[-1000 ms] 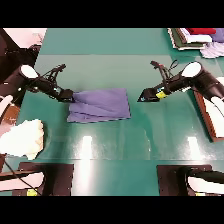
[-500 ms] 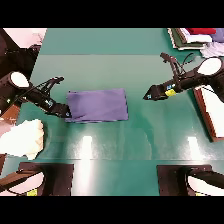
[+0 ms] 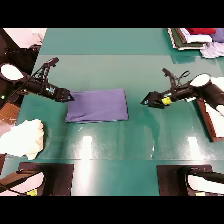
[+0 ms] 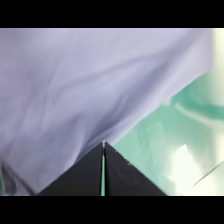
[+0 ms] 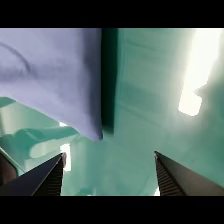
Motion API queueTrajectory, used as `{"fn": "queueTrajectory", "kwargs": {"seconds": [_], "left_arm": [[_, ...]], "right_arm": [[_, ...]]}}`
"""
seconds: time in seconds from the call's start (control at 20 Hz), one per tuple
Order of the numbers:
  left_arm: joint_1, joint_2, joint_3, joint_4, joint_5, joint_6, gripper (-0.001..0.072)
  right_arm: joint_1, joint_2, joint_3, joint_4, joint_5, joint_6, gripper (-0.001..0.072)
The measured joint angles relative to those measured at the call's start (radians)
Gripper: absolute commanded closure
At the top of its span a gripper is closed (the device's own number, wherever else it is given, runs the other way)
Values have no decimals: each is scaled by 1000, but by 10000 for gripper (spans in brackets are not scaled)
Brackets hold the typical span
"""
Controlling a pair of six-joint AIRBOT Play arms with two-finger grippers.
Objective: Fold the shirts.
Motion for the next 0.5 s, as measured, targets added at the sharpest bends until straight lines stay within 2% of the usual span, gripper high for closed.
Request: {"fn": "queueTrajectory", "kwargs": {"seconds": [0.1, 0.5], "left_arm": [[1, 0, 2, -27, 28, 13, 676], [0, 0, 3, -61, 69, 29, 676]], "right_arm": [[17, -79, 0, 85, -35, -45, 163], [187, -370, 227, 256, -63, -123, 163]]}}
